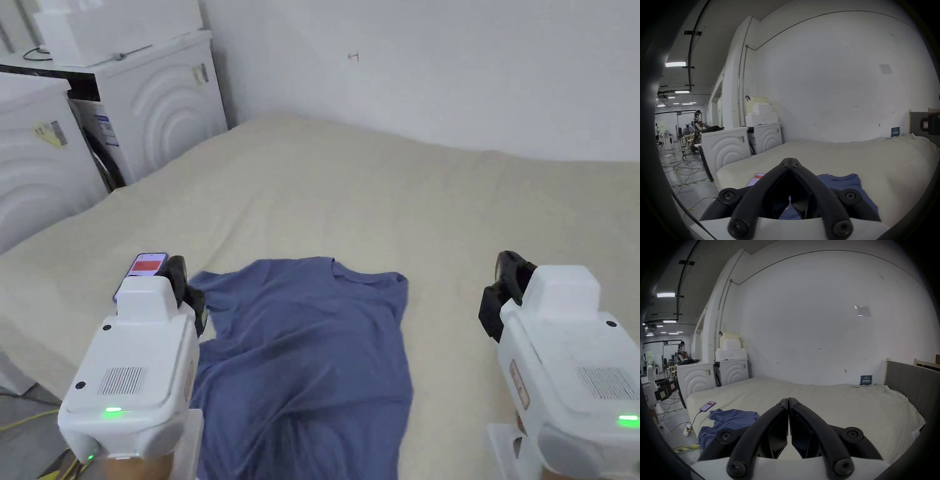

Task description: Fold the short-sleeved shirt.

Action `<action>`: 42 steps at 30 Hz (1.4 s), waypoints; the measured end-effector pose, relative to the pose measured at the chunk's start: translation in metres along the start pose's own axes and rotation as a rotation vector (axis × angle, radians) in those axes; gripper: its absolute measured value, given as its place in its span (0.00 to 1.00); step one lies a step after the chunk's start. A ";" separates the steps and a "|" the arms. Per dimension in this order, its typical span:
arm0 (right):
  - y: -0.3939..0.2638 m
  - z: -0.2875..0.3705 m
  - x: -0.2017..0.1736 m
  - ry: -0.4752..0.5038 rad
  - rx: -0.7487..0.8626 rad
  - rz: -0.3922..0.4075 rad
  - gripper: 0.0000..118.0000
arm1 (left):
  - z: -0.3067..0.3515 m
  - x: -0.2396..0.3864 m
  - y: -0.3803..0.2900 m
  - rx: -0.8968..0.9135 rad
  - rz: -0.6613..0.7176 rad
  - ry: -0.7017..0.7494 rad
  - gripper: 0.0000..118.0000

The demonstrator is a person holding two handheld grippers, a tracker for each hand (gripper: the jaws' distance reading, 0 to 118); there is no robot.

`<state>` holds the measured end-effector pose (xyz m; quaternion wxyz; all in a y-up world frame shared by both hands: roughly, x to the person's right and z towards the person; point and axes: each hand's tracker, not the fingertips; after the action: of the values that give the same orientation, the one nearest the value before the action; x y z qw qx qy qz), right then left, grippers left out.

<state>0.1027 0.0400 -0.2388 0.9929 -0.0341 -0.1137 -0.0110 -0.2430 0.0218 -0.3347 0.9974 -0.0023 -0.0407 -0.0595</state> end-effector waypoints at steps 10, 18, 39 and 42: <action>-0.007 -0.010 -0.035 0.082 -0.020 0.009 0.00 | 0.008 -0.042 -0.008 -0.037 0.015 0.081 0.00; -0.006 -0.013 -0.027 0.072 -0.030 0.009 0.00 | -0.024 -0.041 -0.007 -0.171 0.065 -0.010 0.00; -0.025 -0.039 0.024 -0.027 -0.112 0.034 0.00 | -0.211 0.088 -0.128 -0.986 -0.044 -0.351 0.95; -0.030 -0.039 0.032 -0.041 -0.127 0.046 0.00 | -0.221 0.100 -0.146 -1.032 -0.058 -0.334 0.93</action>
<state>0.1415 0.0065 -0.2677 0.9862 -0.0997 -0.1322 0.0056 -0.1431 -0.1368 -0.5470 0.8447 -0.4998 -0.1642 -0.0982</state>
